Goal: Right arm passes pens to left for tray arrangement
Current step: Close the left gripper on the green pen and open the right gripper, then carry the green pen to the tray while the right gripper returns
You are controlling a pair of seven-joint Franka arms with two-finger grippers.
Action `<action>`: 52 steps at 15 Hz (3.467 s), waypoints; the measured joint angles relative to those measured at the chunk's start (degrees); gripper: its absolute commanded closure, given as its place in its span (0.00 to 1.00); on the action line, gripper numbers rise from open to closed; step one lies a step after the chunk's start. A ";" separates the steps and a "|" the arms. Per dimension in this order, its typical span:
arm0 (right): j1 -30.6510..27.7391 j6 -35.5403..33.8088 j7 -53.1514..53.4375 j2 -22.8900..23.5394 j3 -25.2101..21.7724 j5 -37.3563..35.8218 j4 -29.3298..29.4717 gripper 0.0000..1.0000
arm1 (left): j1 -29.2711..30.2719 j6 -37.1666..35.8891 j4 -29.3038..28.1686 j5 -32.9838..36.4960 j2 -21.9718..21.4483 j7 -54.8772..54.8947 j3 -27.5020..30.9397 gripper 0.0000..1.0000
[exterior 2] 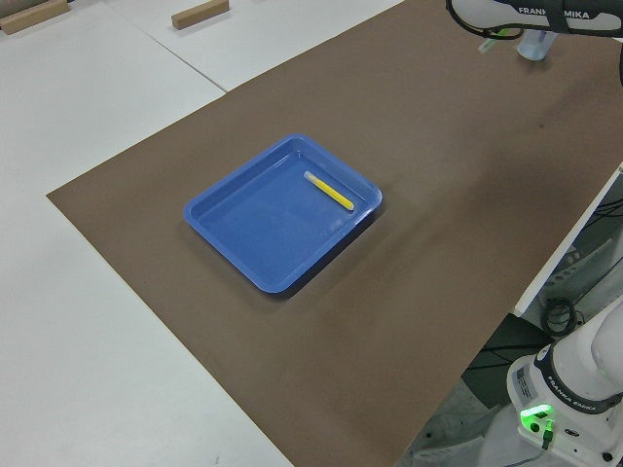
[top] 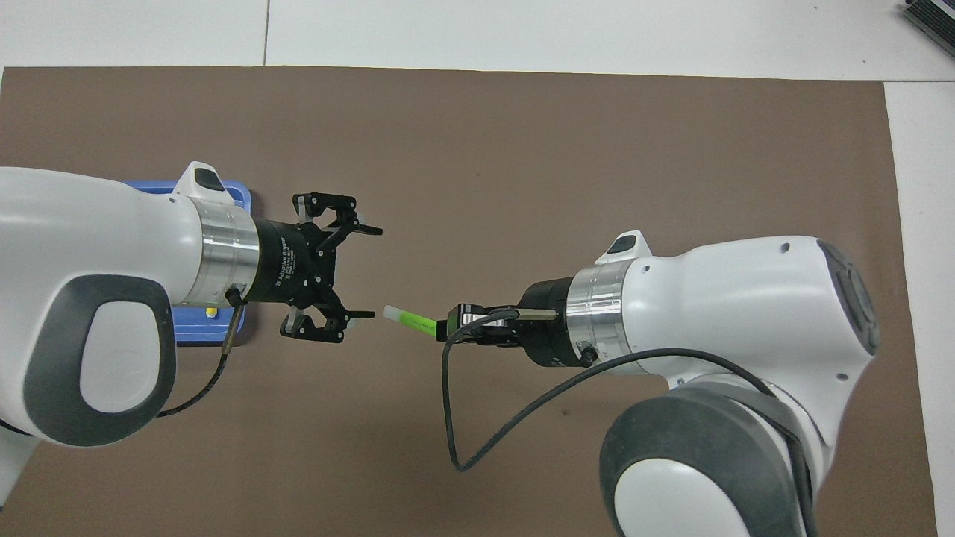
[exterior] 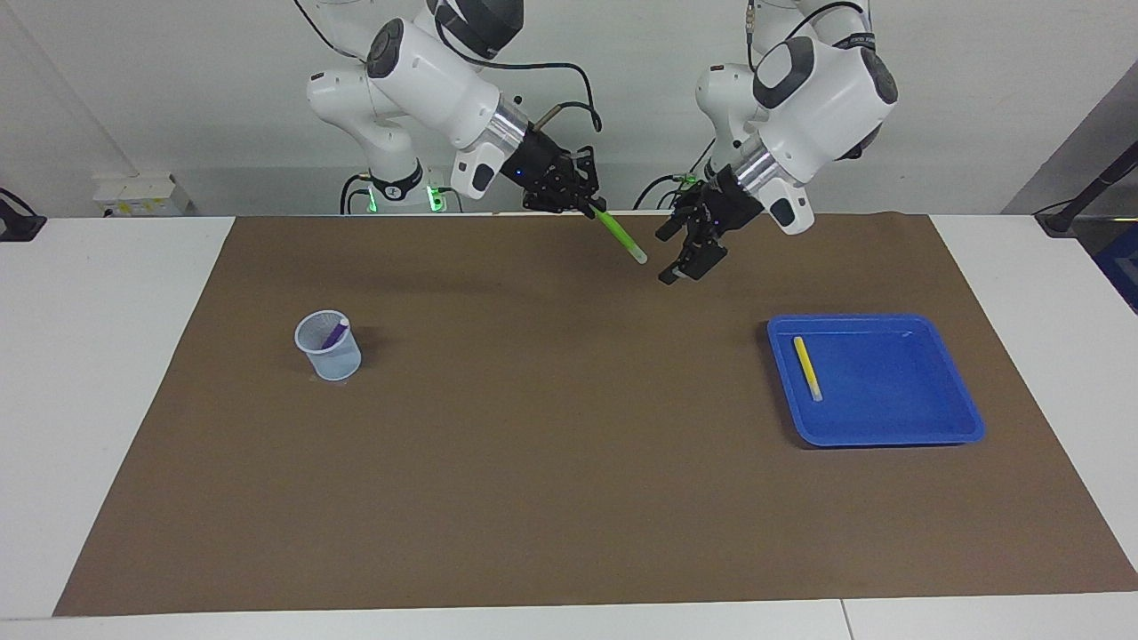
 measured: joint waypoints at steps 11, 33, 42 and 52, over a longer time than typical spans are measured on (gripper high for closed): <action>0.00 0.51 -0.03 -0.02 0.00 0.00 -0.04 1.00 | -4.64 3.84 -3.41 -0.03 -1.39 -3.03 -0.07 0.34; 0.02 1.56 -0.14 -0.36 -0.34 0.01 -0.31 0.95 | -4.74 0.30 -4.40 0.04 -2.96 -2.46 -0.04 1.00; -0.03 1.11 -0.15 -0.40 -0.42 -4.27 -0.66 0.00 | -4.72 -0.91 -4.40 0.03 -3.32 0.13 0.22 1.00; -9.40 -18.44 -9.64 -1.59 -0.97 -34.01 -0.73 0.00 | 8.50 -17.19 -4.37 9.11 -4.82 39.80 1.71 1.00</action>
